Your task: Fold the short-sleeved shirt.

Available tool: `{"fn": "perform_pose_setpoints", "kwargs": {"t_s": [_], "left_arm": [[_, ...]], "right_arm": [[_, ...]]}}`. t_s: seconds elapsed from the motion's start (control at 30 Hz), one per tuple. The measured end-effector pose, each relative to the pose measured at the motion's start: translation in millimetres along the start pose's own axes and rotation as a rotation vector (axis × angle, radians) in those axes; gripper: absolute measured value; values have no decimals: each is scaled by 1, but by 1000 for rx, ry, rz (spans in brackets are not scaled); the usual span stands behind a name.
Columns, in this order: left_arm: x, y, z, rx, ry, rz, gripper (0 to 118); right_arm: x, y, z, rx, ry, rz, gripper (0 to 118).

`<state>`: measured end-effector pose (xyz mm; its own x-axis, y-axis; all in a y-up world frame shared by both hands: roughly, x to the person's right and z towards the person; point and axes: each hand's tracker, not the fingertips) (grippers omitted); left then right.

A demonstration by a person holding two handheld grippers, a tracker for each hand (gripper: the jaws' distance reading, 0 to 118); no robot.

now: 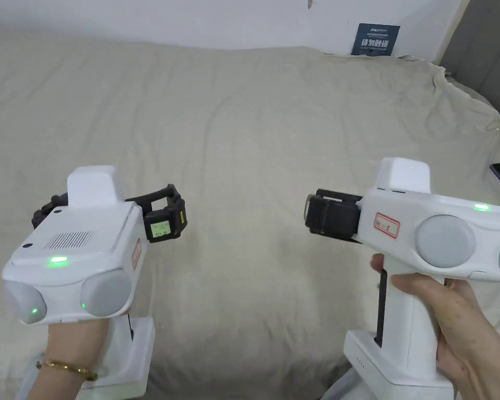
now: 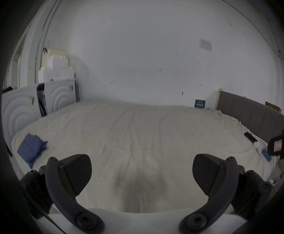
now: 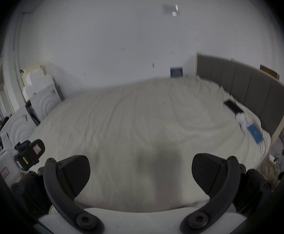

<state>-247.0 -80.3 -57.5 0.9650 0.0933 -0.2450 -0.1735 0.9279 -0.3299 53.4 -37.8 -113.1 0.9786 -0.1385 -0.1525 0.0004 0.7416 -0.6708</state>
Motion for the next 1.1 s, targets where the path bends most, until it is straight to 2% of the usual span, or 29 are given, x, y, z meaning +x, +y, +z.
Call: {"fn": "perform_pose_setpoints", "kwargs": {"t_s": [0.2, 0.33, 0.5, 0.63, 0.8, 0.87, 1.0, 1.07, 1.1], "left_arm": [[-4, -26, 4, -63, -14, 28, 118], [-6, -41, 5, -100, -23, 38, 118], [-6, -57, 0, -137, -34, 21, 118], [-5, -69, -10, -185, -30, 6, 118], [-6, -78, -41, -280, -30, 36, 118], [-7, -80, -55, -302, -15, 35, 118], [-17, -73, -90, -335, 2, 60, 118], [-26, -66, -117, -339, 19, 64, 118], [-29, -61, -132, -341, 32, 62, 118]], "right_arm": [[-22, -21, -5, -183, -12, -4, 118], [-33, -37, -11, -187, -2, 8, 118], [-39, -45, -35, -265, -44, 40, 118], [-40, -50, -57, -343, -88, -12, 117], [-45, -53, -78, -370, -49, 15, 117], [-44, -54, -94, -428, -69, 76, 117], [-26, -48, -131, -405, -208, 84, 117], [-9, -35, -157, -374, -209, 114, 117], [-1, -26, -169, -360, -217, 100, 117]]}}
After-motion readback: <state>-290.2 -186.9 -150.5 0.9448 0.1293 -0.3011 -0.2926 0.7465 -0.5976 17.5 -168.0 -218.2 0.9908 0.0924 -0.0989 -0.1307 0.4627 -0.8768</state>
